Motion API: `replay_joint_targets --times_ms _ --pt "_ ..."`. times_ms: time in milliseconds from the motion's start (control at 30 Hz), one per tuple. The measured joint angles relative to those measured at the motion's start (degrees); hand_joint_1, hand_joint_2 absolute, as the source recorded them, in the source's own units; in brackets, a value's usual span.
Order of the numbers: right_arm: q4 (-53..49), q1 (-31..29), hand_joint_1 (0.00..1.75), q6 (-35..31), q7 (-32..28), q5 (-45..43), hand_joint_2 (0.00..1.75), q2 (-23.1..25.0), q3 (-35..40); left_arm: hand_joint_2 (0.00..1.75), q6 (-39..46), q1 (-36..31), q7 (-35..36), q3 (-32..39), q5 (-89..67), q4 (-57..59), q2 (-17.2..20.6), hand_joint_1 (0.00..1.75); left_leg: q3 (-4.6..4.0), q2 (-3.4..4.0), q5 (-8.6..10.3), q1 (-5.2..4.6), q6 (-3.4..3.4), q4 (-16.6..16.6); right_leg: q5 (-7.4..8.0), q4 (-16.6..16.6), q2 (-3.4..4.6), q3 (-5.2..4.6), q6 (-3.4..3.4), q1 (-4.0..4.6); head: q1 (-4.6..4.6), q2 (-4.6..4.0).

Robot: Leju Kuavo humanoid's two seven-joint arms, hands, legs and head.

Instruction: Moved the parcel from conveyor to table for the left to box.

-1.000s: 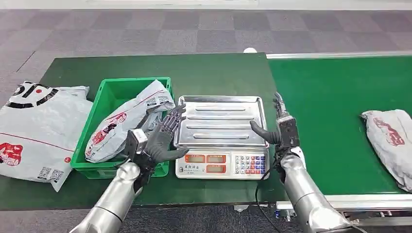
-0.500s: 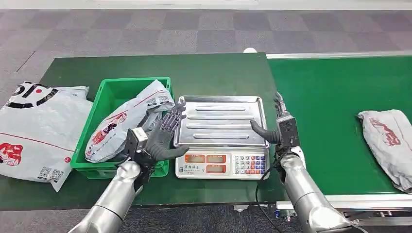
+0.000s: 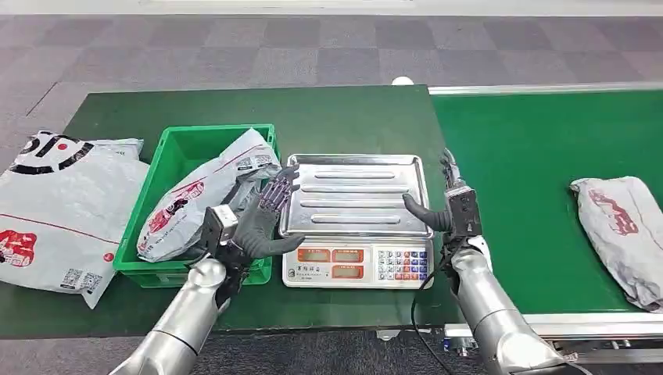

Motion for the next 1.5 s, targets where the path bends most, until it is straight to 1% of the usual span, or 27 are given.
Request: replay_joint_targets --times_ms 1500 --pt "0.0 0.0 0.0 0.0 0.0 0.1 1.75 0.0 0.0 1.75 0.3 0.0 0.0 0.0 0.0 0.0 0.0 0.0 0.0 0.0 0.0 0.0 0.0 0.0 0.0 0.0 0.0 0.0 0.0 0.0 0.0 0.0"
